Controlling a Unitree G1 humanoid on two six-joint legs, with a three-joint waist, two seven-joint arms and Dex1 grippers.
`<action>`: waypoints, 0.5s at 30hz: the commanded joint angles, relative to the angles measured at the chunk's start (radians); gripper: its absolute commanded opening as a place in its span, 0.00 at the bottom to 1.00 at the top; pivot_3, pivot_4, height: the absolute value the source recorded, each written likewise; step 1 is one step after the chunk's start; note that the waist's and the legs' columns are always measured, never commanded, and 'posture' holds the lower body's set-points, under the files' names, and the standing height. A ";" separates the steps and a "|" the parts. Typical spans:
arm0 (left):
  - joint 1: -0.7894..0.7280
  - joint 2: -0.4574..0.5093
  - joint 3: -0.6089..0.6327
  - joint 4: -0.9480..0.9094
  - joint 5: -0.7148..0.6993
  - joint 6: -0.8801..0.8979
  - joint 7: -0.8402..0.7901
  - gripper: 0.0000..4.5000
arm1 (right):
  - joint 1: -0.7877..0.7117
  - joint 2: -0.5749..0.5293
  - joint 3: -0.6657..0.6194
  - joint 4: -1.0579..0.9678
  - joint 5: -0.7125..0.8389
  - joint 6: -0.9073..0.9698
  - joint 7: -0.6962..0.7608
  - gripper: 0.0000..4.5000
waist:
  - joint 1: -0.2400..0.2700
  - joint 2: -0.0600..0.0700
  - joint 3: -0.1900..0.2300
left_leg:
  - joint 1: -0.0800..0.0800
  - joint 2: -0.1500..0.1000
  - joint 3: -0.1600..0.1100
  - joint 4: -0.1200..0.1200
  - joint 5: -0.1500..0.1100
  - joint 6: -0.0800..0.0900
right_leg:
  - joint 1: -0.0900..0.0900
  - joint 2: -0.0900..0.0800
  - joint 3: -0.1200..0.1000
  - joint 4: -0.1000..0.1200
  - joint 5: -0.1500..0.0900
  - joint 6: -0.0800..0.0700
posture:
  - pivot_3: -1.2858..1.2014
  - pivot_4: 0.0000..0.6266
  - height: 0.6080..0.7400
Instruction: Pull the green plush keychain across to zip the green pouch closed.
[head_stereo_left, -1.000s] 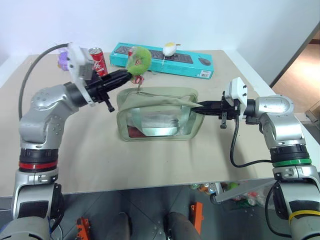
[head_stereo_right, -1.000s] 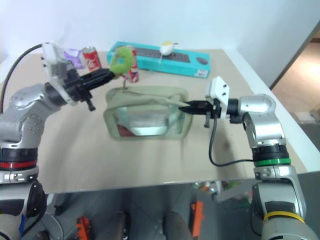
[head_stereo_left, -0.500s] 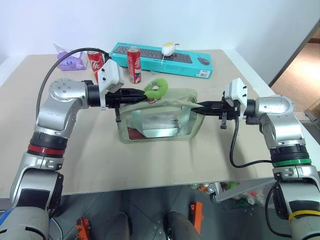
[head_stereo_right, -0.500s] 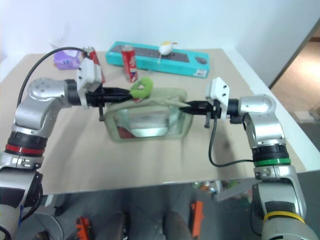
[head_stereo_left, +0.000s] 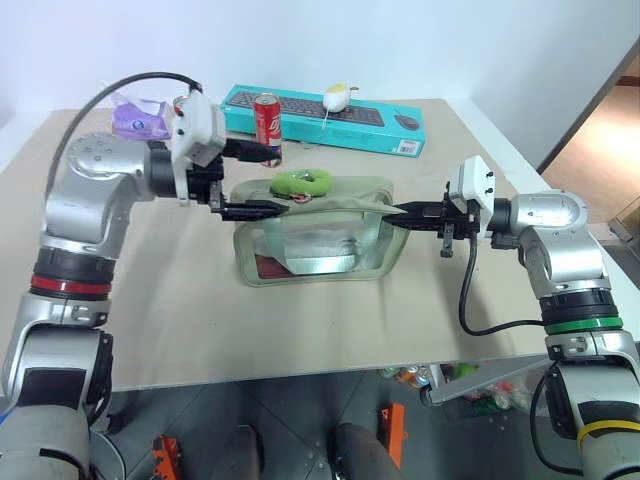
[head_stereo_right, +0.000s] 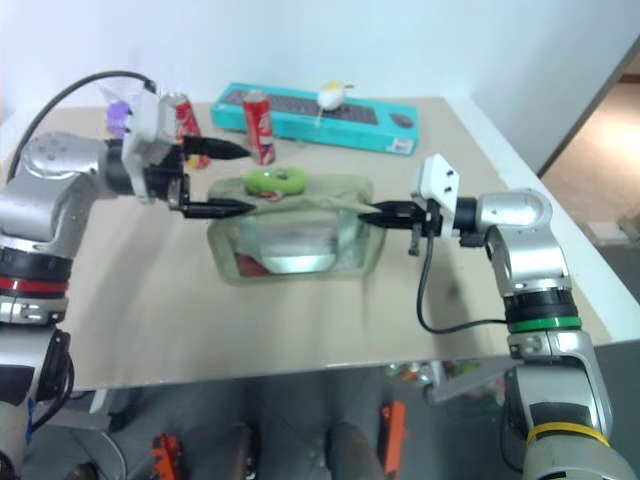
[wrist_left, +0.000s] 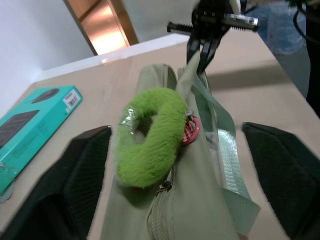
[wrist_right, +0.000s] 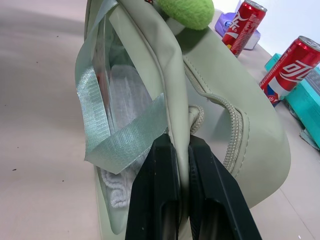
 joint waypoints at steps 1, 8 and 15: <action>0.036 0.045 0.075 -0.092 -0.053 0.067 0.030 0.95 | -0.029 -0.003 -0.011 0.006 -0.008 -0.015 -0.003 0.00 | -0.001 0.000 0.000 | 0.000 0.000 0.000 0.000 0.000 0.000 | 0.000 0.000 0.000 0.000 0.000 0.000 | 0.52 0.24 1.00; 0.267 0.033 0.158 -0.300 -0.099 0.162 0.204 0.95 | -0.039 0.004 -0.011 0.023 -0.014 -0.022 0.004 0.00 | -0.001 0.000 0.000 | 0.001 0.001 0.001 0.000 0.000 0.000 | 0.000 0.000 0.001 0.001 0.000 0.000 | 0.52 0.24 1.00; 0.412 -0.134 0.185 -0.428 -0.134 0.211 0.460 0.95 | -0.051 0.007 -0.008 0.042 -0.020 -0.031 0.013 0.00 | 0.001 0.000 0.000 | 0.001 0.000 0.000 0.001 0.000 0.000 | 0.001 0.000 0.001 0.001 0.001 0.000 | 0.52 0.24 1.00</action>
